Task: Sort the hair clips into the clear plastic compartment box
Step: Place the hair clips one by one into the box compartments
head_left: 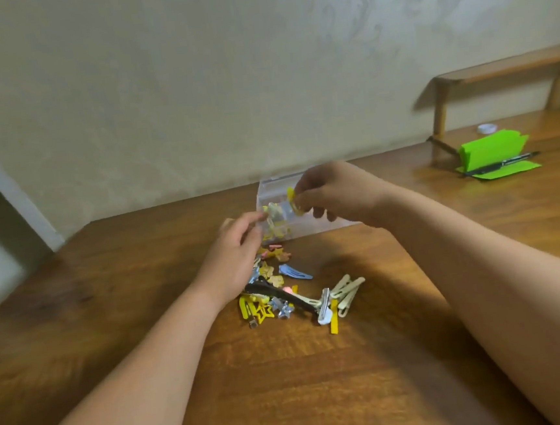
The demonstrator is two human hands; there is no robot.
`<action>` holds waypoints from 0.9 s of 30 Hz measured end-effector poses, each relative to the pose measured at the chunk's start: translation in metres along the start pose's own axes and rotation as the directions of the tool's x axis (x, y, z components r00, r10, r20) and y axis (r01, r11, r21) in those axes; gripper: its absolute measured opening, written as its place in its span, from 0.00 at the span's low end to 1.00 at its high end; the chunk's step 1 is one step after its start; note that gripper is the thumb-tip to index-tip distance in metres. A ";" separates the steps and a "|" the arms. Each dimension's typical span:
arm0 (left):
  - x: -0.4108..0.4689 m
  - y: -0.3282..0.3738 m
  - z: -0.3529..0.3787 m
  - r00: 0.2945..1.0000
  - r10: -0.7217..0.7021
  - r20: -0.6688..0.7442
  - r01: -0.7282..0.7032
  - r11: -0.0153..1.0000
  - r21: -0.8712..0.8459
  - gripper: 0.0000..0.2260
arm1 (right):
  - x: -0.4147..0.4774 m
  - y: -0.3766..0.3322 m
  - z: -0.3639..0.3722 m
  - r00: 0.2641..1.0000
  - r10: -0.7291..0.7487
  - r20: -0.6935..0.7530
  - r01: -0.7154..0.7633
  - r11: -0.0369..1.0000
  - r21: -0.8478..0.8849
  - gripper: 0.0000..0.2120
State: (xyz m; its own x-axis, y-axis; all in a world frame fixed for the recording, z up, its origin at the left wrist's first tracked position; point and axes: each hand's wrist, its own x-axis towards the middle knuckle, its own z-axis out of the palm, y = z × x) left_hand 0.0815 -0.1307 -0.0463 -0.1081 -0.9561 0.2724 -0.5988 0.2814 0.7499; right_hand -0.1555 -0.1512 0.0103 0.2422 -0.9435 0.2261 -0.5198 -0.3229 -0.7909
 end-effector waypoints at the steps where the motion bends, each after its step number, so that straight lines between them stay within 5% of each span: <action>1: 0.000 -0.001 0.000 1.000 0.006 0.001 -0.006 1.000 -0.004 0.15 | 0.004 0.001 -0.004 0.996 0.022 -0.088 -0.021 1.000 0.009 0.03; 4: 0.003 -0.005 -0.003 1.000 0.005 0.005 -0.005 0.998 -0.070 0.14 | 0.017 0.004 -0.010 0.978 0.071 -0.198 -0.095 0.989 -0.116 0.03; 11: 0.006 -0.013 -0.004 1.000 0.004 0.001 -0.004 0.985 -0.170 0.13 | 0.056 -0.004 0.016 0.976 0.217 0.000 -0.195 0.877 -0.440 0.07; 17: 0.007 -0.012 -0.003 0.999 -0.015 0.036 0.022 0.981 -0.195 0.13 | 0.062 -0.013 0.033 0.968 0.252 0.011 -0.192 0.763 -0.617 0.09; 21: 0.008 -0.013 -0.005 0.999 -0.001 0.039 0.007 0.987 -0.161 0.14 | 0.048 -0.001 0.031 0.981 0.159 -0.108 -0.192 0.842 -0.505 0.07; 25: 0.005 -0.009 -0.007 0.999 -0.001 0.039 0.008 0.986 -0.165 0.15 | 0.015 0.000 0.022 0.966 -0.065 -0.252 -0.041 0.919 -0.392 0.06; 27: 0.001 -0.005 -0.008 0.999 -0.021 0.036 0.028 0.979 -0.203 0.14 | -0.002 -0.009 0.020 0.972 -0.117 -0.203 0.042 0.938 -0.343 0.05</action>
State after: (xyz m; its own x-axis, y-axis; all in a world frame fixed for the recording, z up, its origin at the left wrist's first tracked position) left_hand 0.0902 -0.1324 -0.0447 -0.1244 -0.9641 0.2347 -0.4280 0.2655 0.8639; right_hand -0.1352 -0.1452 0.0056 0.1303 -0.8944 0.4278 -0.7586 -0.3678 -0.5379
